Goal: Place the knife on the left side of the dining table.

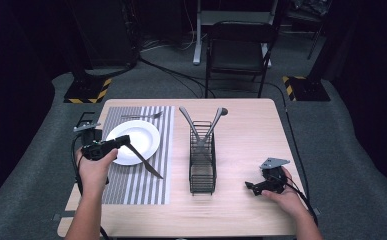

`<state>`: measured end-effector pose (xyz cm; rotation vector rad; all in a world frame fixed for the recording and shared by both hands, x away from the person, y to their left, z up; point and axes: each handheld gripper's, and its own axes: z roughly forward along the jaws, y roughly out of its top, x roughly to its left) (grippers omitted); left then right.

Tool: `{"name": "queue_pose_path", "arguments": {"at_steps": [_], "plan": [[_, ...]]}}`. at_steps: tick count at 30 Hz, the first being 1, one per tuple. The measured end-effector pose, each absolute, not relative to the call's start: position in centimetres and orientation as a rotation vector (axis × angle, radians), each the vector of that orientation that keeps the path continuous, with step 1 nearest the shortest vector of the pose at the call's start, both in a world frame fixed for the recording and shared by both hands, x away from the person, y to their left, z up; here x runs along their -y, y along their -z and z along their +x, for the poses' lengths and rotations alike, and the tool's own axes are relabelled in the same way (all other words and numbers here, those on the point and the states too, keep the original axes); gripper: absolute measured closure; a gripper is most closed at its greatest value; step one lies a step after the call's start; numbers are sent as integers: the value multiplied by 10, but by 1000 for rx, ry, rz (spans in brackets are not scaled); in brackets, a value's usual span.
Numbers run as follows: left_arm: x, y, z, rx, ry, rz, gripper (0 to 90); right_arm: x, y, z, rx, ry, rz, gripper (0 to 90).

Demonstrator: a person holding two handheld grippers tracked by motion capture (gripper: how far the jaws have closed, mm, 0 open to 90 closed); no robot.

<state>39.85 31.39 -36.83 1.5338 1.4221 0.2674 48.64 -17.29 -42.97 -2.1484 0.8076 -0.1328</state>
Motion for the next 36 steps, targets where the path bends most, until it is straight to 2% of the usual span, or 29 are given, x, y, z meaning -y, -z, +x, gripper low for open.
{"name": "queue_pose_path", "arguments": {"at_steps": [18,36], "plan": [[-355,405,386,-1557,-279,1364,793,173,430,486,-812,132,-2143,0],[-379,434,378,-1635,-236,1277,768,173,430,486,-812,132,-2143,0]]}}
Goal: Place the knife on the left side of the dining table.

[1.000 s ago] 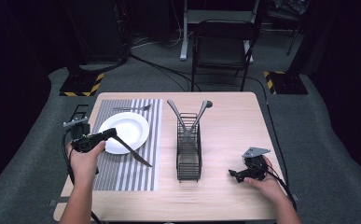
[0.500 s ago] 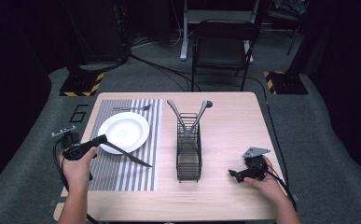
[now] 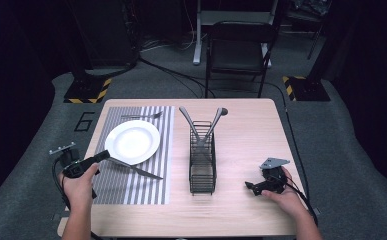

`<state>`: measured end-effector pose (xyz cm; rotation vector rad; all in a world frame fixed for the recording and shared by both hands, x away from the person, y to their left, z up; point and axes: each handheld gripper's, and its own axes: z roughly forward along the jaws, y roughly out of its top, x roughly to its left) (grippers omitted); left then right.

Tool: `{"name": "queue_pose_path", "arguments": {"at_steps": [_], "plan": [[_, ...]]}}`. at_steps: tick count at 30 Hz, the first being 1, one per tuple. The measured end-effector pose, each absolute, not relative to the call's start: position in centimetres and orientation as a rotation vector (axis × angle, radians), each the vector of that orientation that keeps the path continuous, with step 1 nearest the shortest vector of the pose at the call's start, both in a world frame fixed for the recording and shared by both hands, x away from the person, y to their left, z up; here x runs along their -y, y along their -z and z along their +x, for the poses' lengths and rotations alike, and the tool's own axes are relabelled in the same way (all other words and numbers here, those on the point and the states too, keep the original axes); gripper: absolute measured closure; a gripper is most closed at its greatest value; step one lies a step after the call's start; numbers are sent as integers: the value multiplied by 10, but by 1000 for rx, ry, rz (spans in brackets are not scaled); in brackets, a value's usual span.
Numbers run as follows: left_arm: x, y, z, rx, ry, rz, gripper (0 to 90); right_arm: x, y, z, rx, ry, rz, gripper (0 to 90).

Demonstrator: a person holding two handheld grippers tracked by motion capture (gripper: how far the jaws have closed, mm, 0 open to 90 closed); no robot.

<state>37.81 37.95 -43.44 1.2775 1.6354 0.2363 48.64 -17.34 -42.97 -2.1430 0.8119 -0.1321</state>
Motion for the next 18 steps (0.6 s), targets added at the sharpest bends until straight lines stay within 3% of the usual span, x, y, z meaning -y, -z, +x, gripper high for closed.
{"name": "queue_pose_path", "arguments": {"at_steps": [18], "plan": [[-396,464,375,-1714,-221,1222,738,173,430,486,-813,132,-2143,0]]}}
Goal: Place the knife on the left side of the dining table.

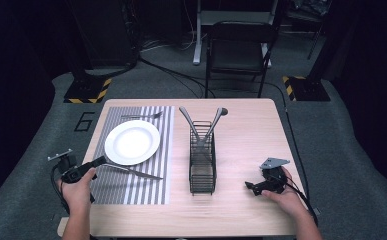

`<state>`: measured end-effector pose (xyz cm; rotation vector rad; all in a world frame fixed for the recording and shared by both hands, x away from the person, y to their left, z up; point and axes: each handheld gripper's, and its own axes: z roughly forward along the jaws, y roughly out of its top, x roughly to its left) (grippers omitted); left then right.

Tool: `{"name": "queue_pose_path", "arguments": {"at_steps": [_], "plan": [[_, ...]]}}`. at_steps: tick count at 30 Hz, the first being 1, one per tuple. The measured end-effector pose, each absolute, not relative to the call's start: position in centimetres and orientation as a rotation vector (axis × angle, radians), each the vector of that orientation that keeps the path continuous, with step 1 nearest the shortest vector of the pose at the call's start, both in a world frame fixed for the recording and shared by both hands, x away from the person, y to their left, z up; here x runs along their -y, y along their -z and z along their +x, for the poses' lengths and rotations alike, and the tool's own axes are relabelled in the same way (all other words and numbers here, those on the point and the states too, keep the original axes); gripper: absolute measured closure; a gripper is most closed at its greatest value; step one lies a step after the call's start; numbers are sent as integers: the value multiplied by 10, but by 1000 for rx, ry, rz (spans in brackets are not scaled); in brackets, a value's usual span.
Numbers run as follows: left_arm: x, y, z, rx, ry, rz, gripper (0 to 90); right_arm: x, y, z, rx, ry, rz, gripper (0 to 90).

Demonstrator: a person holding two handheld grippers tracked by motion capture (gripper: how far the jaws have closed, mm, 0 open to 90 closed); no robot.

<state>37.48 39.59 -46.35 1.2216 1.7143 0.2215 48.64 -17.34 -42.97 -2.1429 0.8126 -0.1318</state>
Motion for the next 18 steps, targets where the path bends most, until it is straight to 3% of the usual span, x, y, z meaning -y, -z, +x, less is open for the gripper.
{"name": "queue_pose_path", "arguments": {"at_steps": [18], "plan": [[-409,491,377,-1766,-170,1185,716,173,430,486,-813,132,-2143,0]]}}
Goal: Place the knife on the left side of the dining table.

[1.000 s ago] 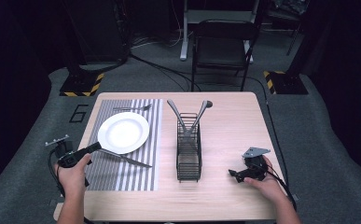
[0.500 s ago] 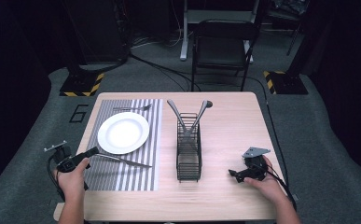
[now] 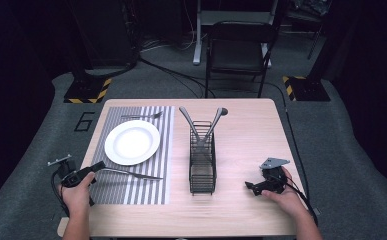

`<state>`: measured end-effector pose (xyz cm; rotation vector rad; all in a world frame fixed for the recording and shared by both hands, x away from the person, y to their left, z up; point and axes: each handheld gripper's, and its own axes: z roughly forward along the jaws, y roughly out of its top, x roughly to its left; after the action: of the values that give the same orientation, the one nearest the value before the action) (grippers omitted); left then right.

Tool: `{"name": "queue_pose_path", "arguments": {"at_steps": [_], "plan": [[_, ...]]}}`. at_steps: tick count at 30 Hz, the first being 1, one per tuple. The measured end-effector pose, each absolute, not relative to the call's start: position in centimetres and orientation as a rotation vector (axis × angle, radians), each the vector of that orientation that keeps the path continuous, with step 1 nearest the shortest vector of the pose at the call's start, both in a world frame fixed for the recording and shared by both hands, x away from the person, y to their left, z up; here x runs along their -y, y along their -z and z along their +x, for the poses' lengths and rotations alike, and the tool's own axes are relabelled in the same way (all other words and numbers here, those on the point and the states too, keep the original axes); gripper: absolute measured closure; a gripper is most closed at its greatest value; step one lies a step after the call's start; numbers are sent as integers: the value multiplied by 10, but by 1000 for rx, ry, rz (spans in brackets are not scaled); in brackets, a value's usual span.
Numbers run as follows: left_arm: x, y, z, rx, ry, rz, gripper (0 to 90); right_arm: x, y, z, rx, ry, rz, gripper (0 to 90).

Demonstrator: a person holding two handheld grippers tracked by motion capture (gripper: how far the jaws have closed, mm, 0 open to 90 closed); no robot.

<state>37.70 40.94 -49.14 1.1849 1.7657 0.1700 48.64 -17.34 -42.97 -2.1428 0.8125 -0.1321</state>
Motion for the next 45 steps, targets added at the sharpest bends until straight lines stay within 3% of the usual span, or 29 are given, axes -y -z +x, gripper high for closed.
{"name": "queue_pose_path", "arguments": {"at_steps": [12,45], "plan": [[-417,510,382,-1823,-119,1194,704,173,430,486,-813,132,-2143,0],[-418,521,381,-1883,-138,1244,676,173,430,486,-813,132,-2143,0]]}}
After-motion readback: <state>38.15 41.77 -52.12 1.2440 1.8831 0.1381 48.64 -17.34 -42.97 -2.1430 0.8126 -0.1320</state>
